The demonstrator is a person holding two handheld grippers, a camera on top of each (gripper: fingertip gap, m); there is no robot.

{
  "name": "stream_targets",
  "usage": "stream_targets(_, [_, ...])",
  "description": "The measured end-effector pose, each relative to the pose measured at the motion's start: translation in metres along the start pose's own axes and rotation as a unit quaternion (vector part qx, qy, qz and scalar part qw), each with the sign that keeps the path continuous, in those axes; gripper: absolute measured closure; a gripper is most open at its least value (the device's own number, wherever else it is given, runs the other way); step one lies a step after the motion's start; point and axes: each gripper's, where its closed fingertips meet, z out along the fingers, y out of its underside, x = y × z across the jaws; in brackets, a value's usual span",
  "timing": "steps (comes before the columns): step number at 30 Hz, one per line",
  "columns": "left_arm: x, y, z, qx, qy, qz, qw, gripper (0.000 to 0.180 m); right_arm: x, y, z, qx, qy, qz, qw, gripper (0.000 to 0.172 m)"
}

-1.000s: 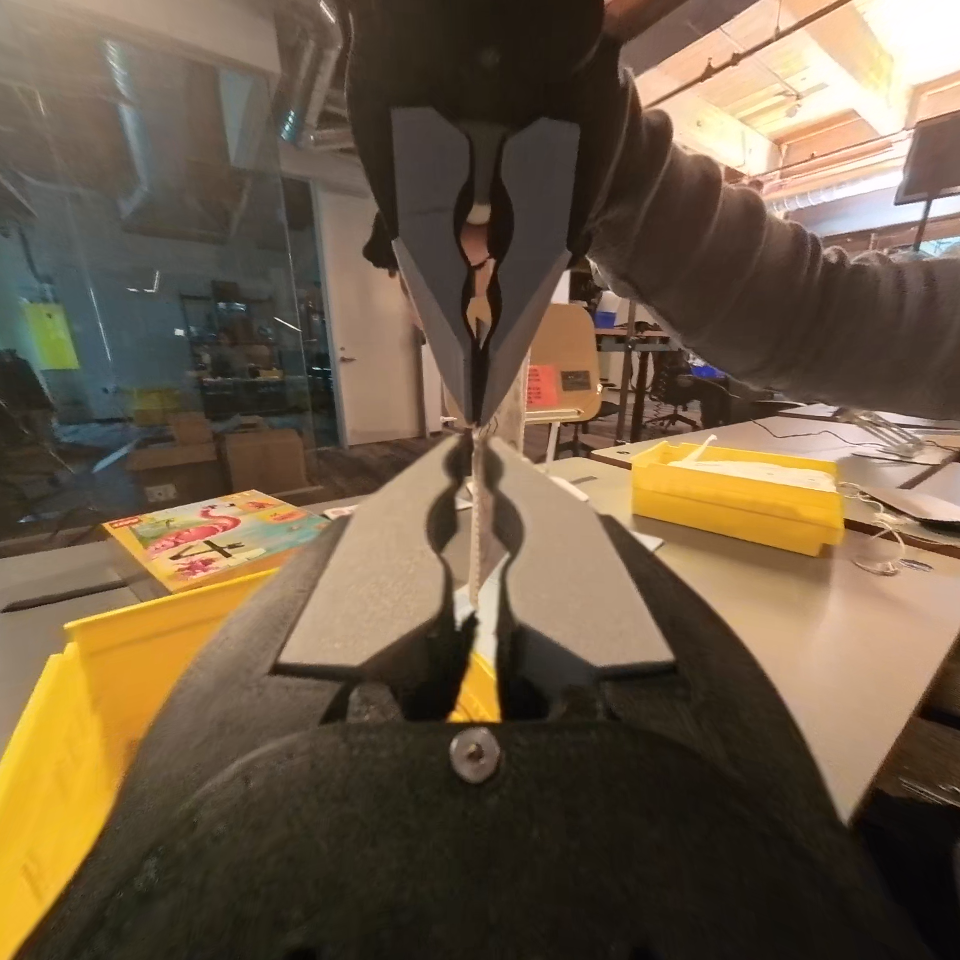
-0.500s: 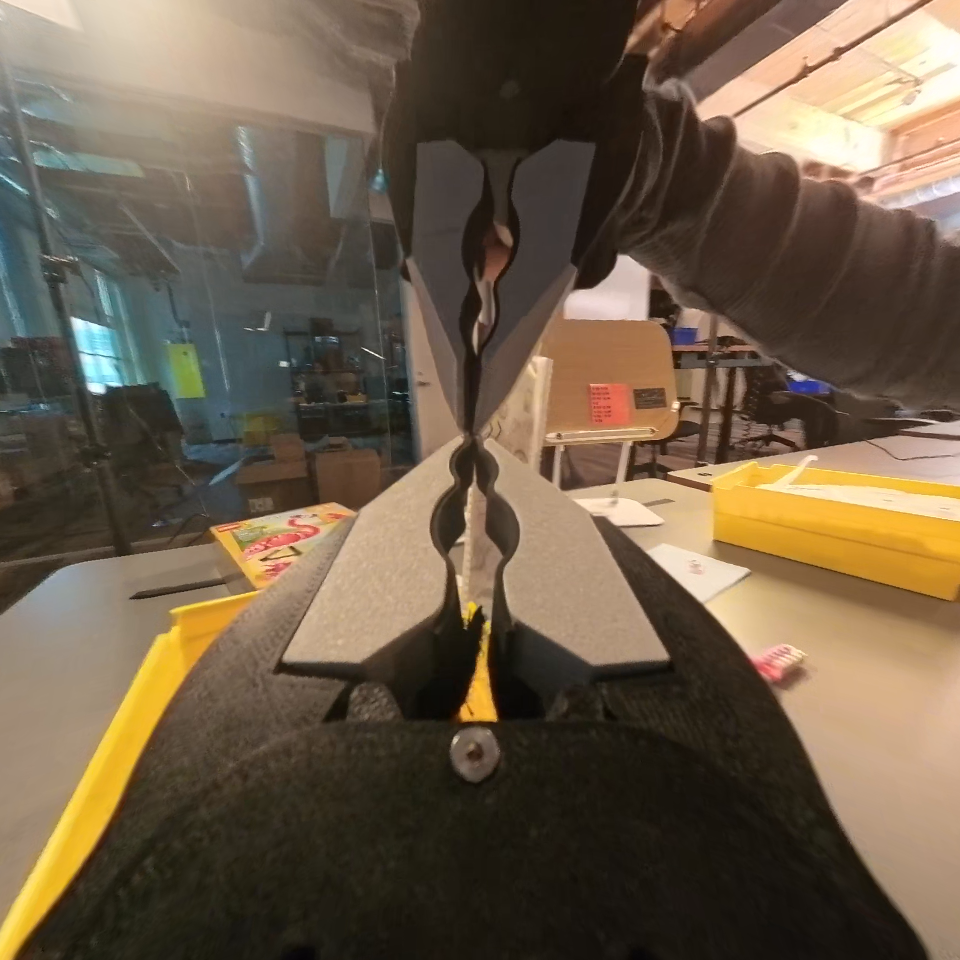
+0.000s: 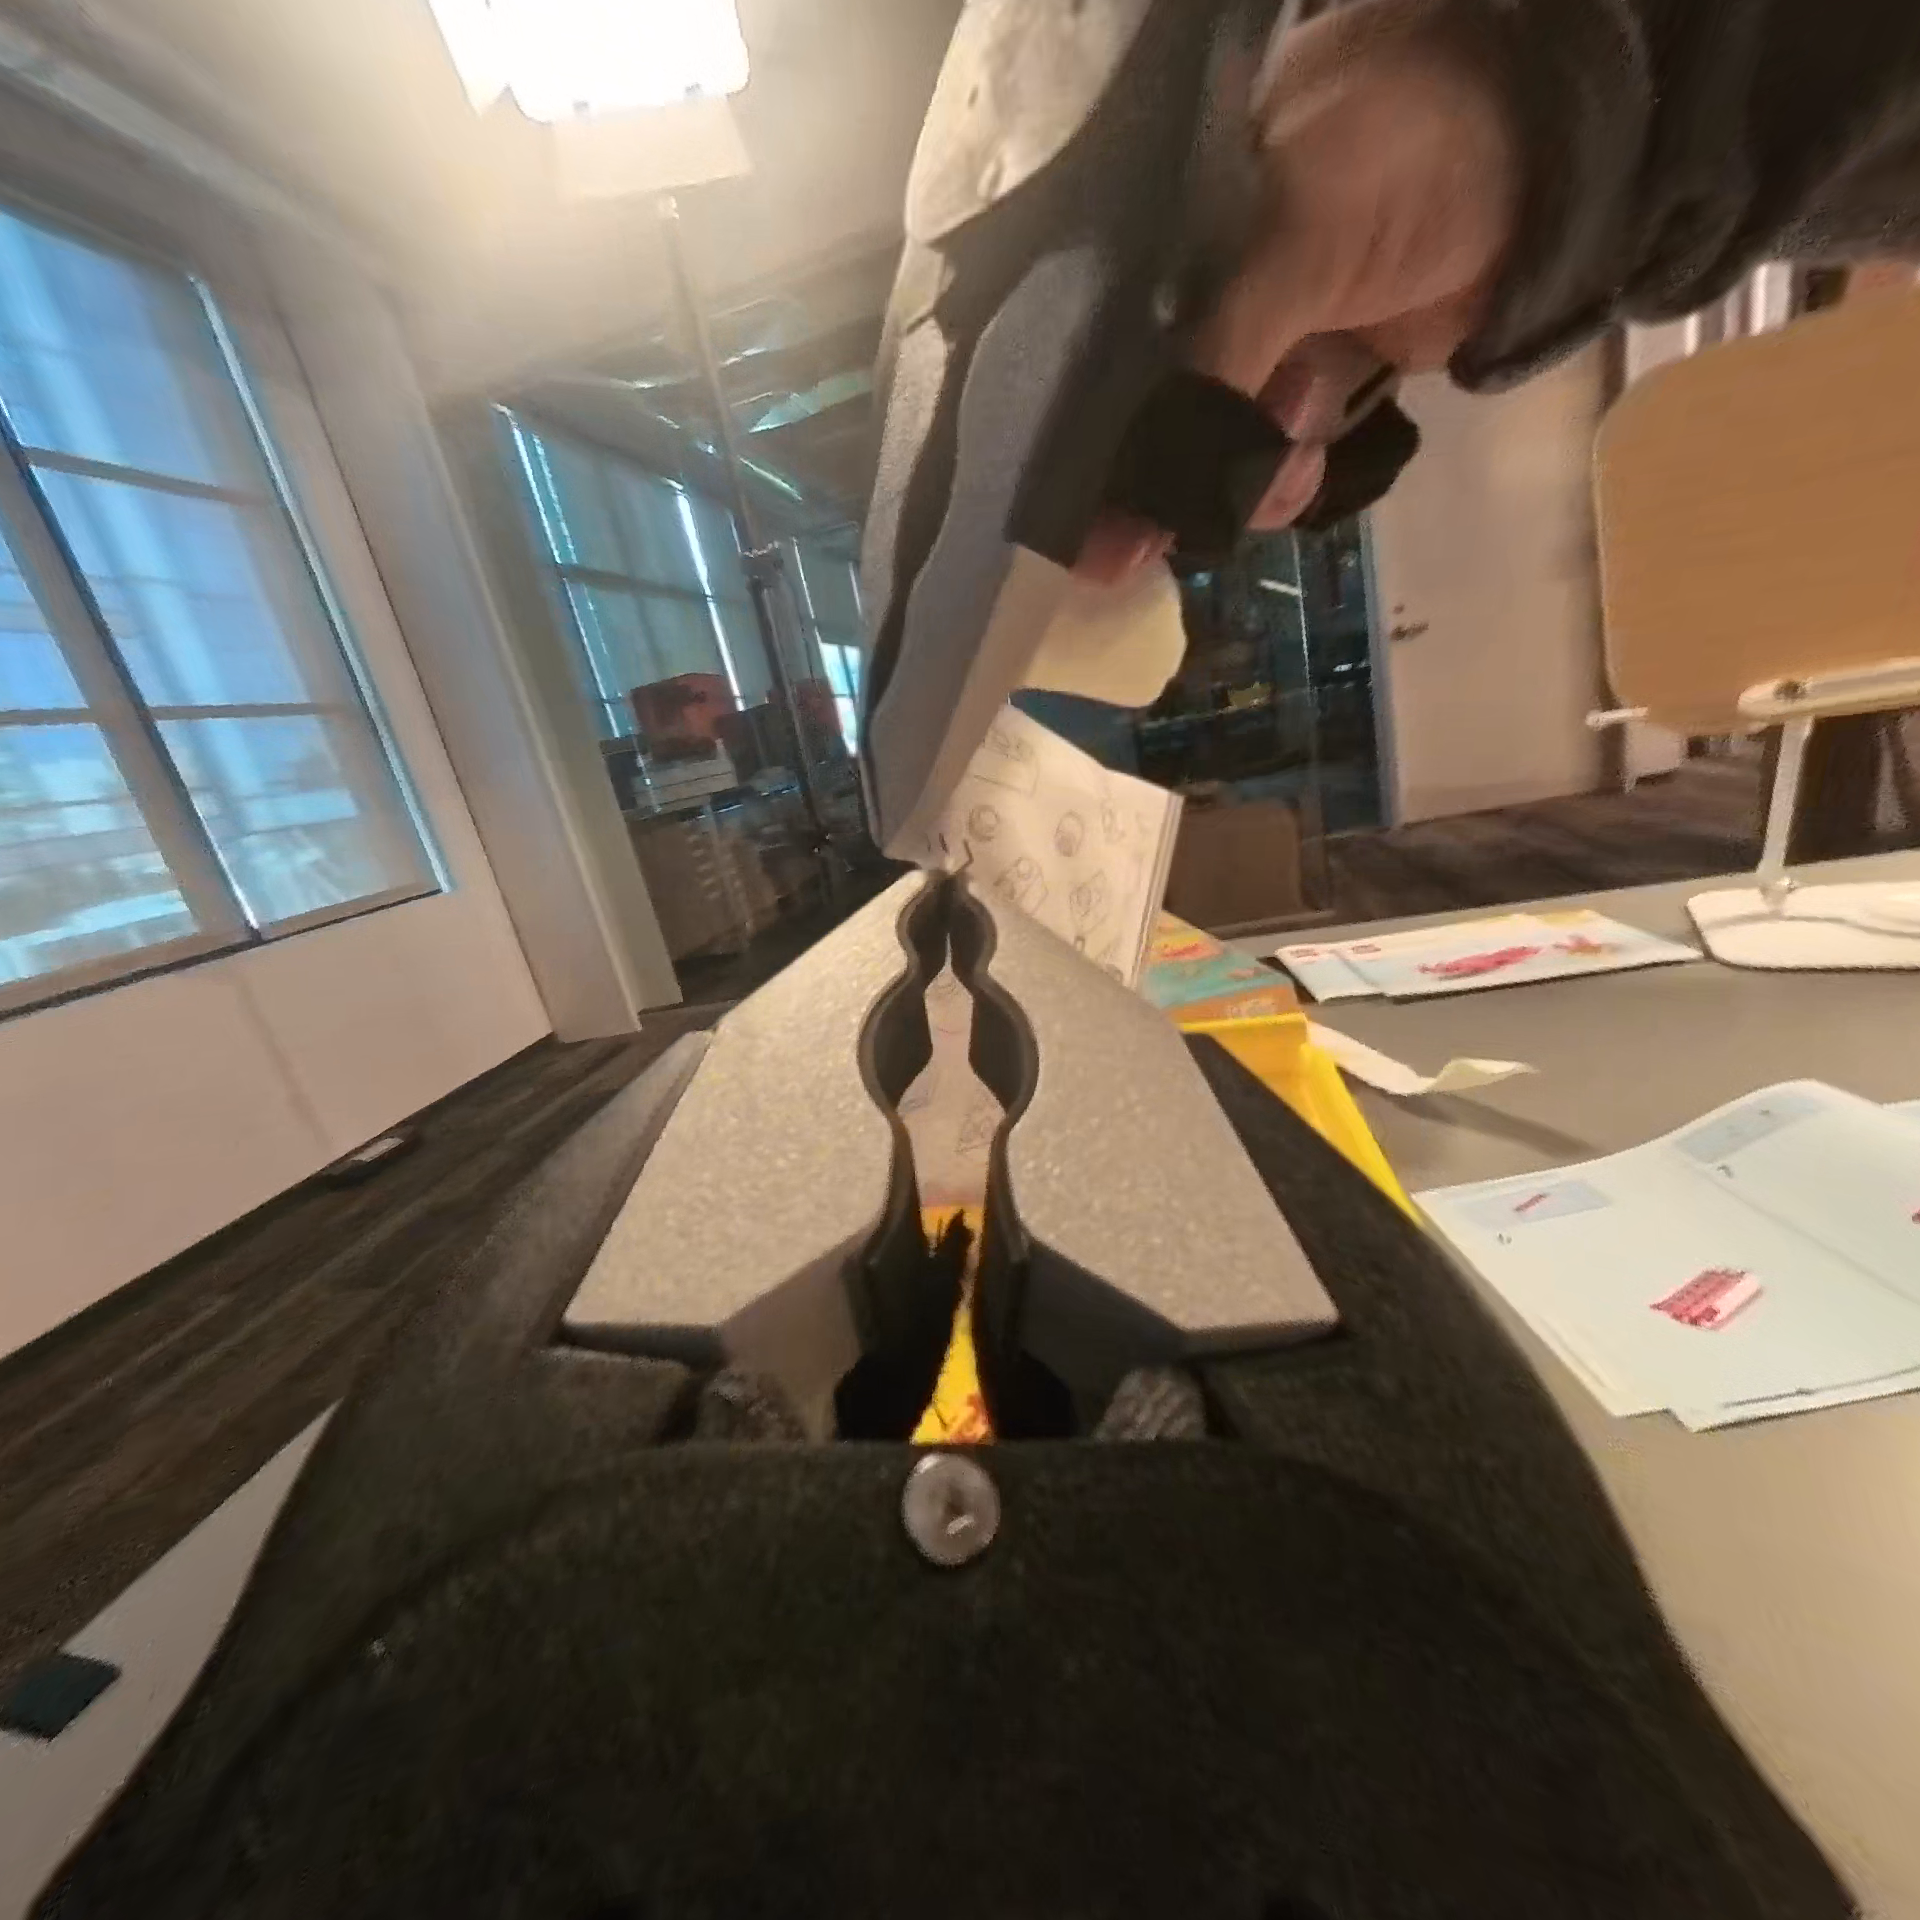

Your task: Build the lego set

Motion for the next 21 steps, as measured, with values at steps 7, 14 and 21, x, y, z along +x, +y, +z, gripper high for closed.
stream_targets(7, [0.009,0.018,0.002,-0.028,0.012,-0.018,0.999,0.18,0.018,0.021,0.018,0.005,0.023,0.049,0.999,0.172])
stream_targets(14, [0.013,0.032,0.001,-0.047,0.013,-0.036,0.998,0.18,0.034,0.035,0.031,0.001,0.054,0.067,0.996,0.172])
stream_targets(21, [0.017,0.042,-0.002,-0.065,0.018,-0.037,0.997,0.18,0.039,0.043,0.038,0.019,0.054,0.088,0.994,0.172])
